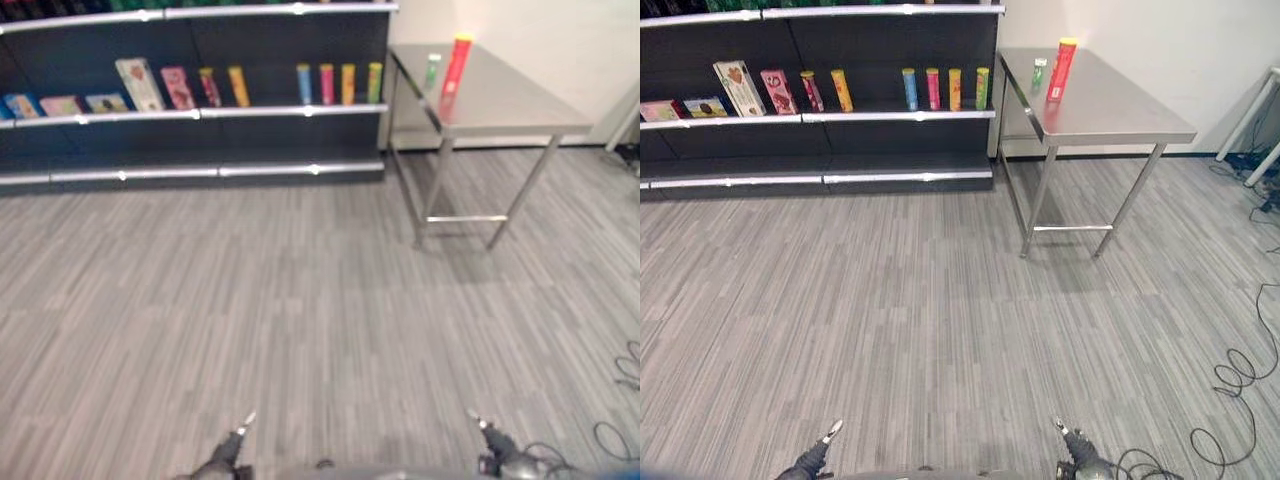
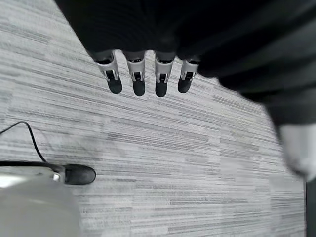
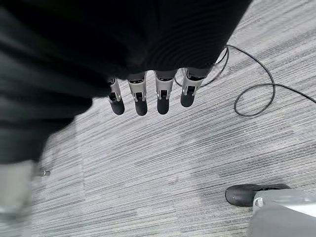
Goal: Put the goods on the table back onto the shelves and tidy them up.
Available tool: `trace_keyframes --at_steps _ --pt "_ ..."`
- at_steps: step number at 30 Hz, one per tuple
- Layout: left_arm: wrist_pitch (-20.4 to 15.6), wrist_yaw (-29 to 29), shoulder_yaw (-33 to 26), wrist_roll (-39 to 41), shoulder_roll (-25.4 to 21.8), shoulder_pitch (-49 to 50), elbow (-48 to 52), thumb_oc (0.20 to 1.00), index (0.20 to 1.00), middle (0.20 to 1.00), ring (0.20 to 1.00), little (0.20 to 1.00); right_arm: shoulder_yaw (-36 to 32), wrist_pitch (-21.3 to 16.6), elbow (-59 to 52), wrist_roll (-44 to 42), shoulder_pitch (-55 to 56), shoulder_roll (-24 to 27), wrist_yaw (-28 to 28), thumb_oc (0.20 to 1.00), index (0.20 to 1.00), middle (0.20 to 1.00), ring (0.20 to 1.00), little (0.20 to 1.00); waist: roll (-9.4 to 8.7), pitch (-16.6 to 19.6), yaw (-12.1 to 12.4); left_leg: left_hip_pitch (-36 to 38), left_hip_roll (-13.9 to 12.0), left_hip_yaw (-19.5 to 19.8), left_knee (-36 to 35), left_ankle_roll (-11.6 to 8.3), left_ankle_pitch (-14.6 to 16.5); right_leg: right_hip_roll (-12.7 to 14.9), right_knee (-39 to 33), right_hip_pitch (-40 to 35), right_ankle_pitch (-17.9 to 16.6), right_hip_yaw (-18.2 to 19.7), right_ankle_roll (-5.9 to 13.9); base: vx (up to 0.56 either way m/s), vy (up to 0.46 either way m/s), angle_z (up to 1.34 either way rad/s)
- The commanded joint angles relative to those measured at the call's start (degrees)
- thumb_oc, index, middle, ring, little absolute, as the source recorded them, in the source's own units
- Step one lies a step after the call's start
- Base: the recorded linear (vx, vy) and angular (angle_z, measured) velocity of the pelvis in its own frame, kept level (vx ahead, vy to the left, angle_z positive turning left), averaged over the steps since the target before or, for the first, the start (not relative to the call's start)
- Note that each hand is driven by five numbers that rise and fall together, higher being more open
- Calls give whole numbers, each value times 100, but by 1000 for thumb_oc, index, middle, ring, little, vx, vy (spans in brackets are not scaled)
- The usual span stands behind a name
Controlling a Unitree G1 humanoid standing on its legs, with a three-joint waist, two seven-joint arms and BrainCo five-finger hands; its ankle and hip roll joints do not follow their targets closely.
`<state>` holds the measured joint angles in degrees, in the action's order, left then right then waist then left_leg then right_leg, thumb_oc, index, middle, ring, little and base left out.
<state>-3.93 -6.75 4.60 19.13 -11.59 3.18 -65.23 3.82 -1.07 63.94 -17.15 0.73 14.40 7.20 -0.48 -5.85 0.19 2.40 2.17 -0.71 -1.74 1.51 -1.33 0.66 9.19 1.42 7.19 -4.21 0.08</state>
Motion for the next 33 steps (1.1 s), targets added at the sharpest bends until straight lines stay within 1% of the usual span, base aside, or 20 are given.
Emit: trace_keyframes --at_steps 1,10,20,29,33 --pt "-158 66 -20 61 -71 -335 86 1000 1000 1000 1000 1000 21 -98 32 -91 -215 137 37 1000 1000 1000 1000 1000 -194 -369 -84 360 -295 665 -326 -490 466 336 -1276 -908 -189 28 623 6 13 -4" --pt "-151 94 143 -271 -102 -394 24 1000 1000 1000 1000 1000 125 -84 -2 87 -255 202 43 1000 1000 1000 1000 1000 -196 -367 -118 352 -271 605 -326 -462 483 363 -1312 -860 -260 72 659 -11 14 -7" --pt "-139 109 115 -309 -118 -388 -54 1000 1000 1000 1000 1000 156 -58 33 196 -297 224 47 1000 1000 1000 1000 1000 -177 -352 -117 382 -252 586 -326 -456 501 369 -1310 -896 -241 85 662 -1 3 -1" --pt "-122 138 143 -323 -78 -403 -108 1000 1000 1000 1000 1000 285 -28 129 282 -346 160 3 1000 1000 1000 1000 1000 -210 -351 -68 431 -253 631 -324 -423 517 380 -1236 -911 -203 91 657 2 4 0" --pt "-115 125 107 -224 -76 -428 -88 1000 1000 1000 1000 1000 314 8 171 295 -368 151 -28 1000 1000 1000 1000 1000 -258 -350 -36 367 -233 629 -277 -402 533 423 -1203 -866 -208 88 688 20 31 0"
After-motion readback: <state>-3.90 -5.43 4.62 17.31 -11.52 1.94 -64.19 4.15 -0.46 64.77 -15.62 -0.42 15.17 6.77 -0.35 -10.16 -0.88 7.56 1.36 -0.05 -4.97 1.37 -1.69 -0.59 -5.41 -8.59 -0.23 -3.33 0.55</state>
